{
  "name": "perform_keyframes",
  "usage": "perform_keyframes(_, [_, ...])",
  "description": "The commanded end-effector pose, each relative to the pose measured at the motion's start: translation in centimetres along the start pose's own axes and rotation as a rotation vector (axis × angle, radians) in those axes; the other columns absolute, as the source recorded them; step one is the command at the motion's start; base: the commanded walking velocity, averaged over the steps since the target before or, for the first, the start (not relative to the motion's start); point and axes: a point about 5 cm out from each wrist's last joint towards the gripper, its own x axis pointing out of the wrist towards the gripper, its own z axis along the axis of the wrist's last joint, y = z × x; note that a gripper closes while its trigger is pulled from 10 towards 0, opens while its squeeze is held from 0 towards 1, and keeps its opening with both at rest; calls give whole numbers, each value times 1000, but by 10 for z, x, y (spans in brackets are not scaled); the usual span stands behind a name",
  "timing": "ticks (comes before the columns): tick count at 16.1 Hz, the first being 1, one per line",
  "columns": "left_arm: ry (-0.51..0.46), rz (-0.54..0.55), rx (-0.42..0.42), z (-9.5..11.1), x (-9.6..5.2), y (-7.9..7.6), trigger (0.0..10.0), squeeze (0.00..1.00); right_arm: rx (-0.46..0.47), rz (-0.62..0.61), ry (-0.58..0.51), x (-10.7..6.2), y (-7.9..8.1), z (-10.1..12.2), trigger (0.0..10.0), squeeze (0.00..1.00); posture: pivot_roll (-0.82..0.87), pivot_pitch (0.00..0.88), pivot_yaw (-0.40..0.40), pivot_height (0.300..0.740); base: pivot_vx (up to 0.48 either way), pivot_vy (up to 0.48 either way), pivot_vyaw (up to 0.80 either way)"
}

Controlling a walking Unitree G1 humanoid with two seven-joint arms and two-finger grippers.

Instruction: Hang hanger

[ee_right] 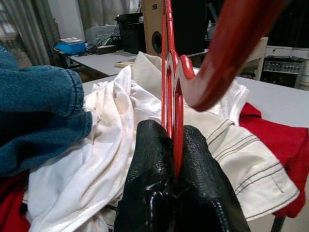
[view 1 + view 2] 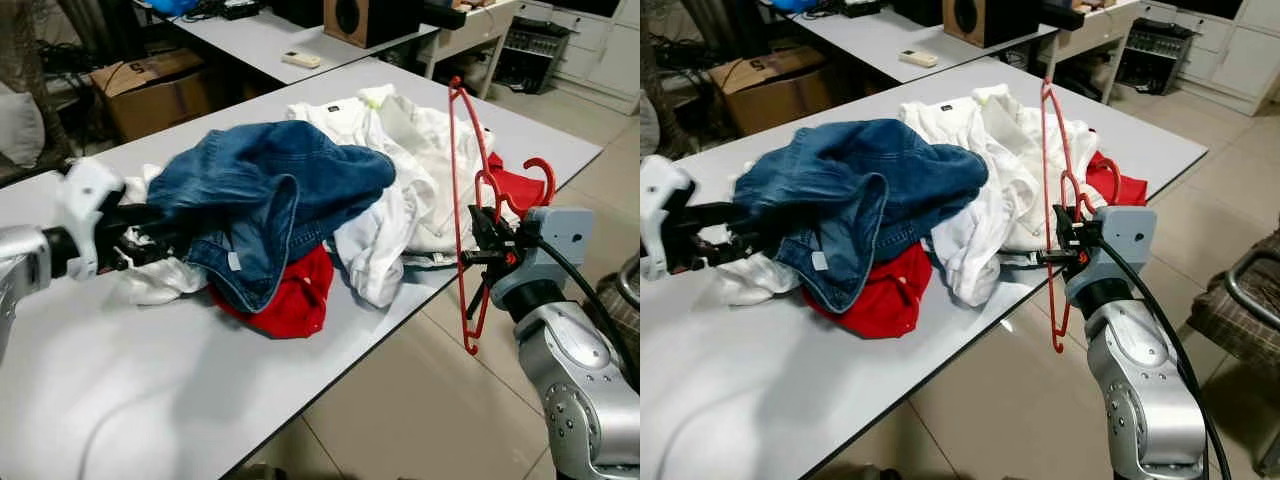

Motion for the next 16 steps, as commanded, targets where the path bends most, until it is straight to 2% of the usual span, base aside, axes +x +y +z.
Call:
perform_keyframes(1, [-3,23,-32,-5,-2,3,10000,561,4,11,-14,0,2,4,10000,0,-161,0,54,740,0,0,0])
perform_keyframes(2, [-63,74,-44,-9,-6,10,10000,0,3,11,-15,0,1,5,10000,0,-163,0,51,740,0,0,0])
perform_keyframes(4, [-148,153,-50,-10,-13,21,10000,0,2,14,-17,-1,1,5,10000,0,-161,0,47,740,0,0,0])
perform_keyframes(5, [-173,156,-50,-9,-13,22,10000,0,2,19,-16,0,1,5,10000,0,-158,0,45,740,0,0,0])
perform_keyframes(6, [-174,142,-35,-8,-7,18,10000,0,2,23,-16,1,1,5,10000,0,-152,0,40,740,0,0,0])
perform_keyframes(7, [-183,129,-32,-6,7,12,10000,0,3,29,-17,2,2,6,10000,0,-153,0,41,740,0,0,0])
perform_keyframes(8, [-186,123,-8,-4,20,7,4980,0,5,34,-21,4,2,6,10000,0,-152,0,38,740,0,0,0])
perform_keyframes(9, [-198,133,5,0,31,4,1294,0,6,35,-23,5,2,7,10000,0,-149,0,37,740,0,0,0])
perform_keyframes(10, [-262,116,-1,14,50,-3,0,0,6,36,-25,6,2,7,10000,0,-151,0,39,740,0,0,0])
perform_keyframes(11, [-349,60,-1,37,71,-18,0,0,4,36,-31,7,3,8,10000,0,-158,0,46,740,0,0,0])
perform_keyframes(12, [-428,5,15,60,85,-33,0,0,4,30,-39,7,2,9,10000,0,-169,0,57,740,0,0,0])
perform_keyframes(13, [-463,-22,24,70,90,-40,0,0,5,26,-42,7,2,10,10000,0,-169,0,57,740,0,0,0])
perform_keyframes(15, [-618,-147,69,114,103,-75,0,0,9,10,-47,7,-1,11,10000,0,-167,0,58,740,0,0,0])
perform_keyframes(16, [-686,-293,142,136,114,-112,0,0,13,11,-46,7,1,10,10000,0,-171,0,63,740,0,0,0])
